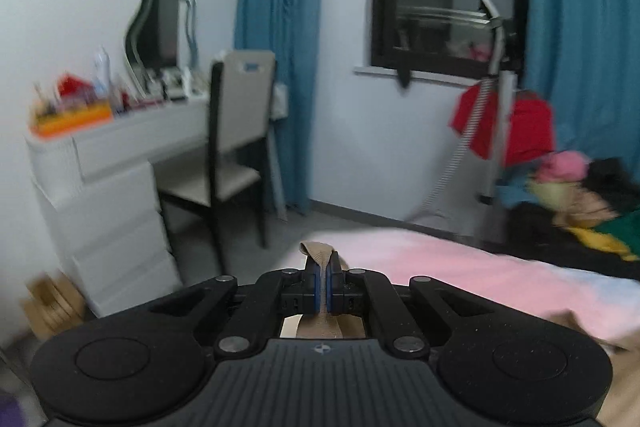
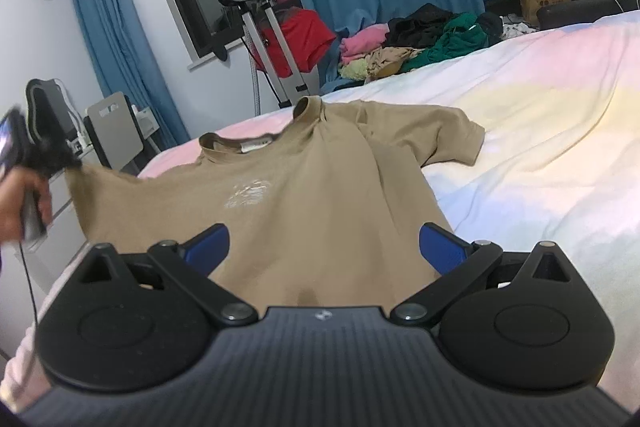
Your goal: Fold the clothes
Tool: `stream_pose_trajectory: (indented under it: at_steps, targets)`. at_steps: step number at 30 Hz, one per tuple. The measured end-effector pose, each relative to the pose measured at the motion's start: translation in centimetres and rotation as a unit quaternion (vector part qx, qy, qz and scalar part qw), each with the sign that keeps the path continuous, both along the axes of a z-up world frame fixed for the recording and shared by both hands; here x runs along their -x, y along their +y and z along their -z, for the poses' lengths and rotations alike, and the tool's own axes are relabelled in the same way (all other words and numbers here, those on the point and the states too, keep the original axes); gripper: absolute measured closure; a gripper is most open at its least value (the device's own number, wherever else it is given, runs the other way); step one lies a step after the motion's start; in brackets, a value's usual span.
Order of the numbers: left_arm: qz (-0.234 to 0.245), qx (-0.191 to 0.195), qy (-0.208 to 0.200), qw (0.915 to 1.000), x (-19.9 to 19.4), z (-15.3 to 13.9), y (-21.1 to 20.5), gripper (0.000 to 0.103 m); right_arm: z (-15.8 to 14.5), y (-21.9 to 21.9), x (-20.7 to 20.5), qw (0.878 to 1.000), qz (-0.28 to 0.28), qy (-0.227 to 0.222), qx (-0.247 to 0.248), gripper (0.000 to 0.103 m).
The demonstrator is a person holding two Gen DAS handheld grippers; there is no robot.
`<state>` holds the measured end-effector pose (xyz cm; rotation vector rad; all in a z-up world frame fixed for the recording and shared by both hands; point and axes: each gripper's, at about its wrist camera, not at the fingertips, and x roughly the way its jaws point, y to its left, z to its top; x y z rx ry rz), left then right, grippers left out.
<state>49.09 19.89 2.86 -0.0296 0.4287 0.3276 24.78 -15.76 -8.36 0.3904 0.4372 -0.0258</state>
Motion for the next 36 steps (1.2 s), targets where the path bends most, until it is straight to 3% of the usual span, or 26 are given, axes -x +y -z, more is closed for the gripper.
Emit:
stream_pose_trajectory:
  at_steps: [3,4,7,9,14,18,20,26,30,36]
  targets:
    - [-0.020,-0.018,0.016,0.9995,-3.1,0.9,-0.9,0.100,0.2,0.2,-0.6,1.000,0.001,0.001,0.011,0.000]
    - [-0.004,-0.015,0.021,0.9997,-3.6,1.7,-1.2,0.100,0.3,0.1,-0.7,1.000,0.003,0.000,0.014,0.000]
    - [0.017,-0.015,0.037,0.9991,-4.4,3.9,-2.1,0.086,0.7,0.1,-1.3,1.000,0.007,-0.005,0.026,0.000]
    - [0.023,0.011,0.049,0.9985,-4.0,5.2,-2.4,0.073,0.9,0.2,-1.6,0.999,0.008,-0.006,0.035,0.000]
    - [0.058,0.022,0.034,0.9975,2.3,6.1,-4.7,0.048,0.4,0.8,-1.8,0.998,0.010,-0.021,0.052,0.000]
    - [0.098,0.026,0.024,0.9946,10.6,4.4,-7.7,0.037,-0.6,1.2,-0.6,0.997,-0.004,-0.041,0.058,0.000]
    - [0.118,0.028,0.020,0.9925,14.8,3.5,-9.3,0.023,-1.1,1.3,0.2,0.997,-0.007,-0.050,0.060,0.000]
    - [0.167,0.043,0.010,0.9849,26.6,0.6,-12.9,0.004,-2.7,1.5,3.1,0.995,-0.027,-0.074,0.064,0.000]
    - [0.177,0.051,0.001,0.9829,33.7,-1.4,-14.3,0.004,-3.8,2.3,5.1,0.993,-0.043,-0.086,0.069,0.000]
    - [0.204,0.042,-0.017,0.9780,40.5,-0.6,-14.1,0.003,-5.4,3.7,8.2,0.989,-0.053,-0.107,0.089,0.000]
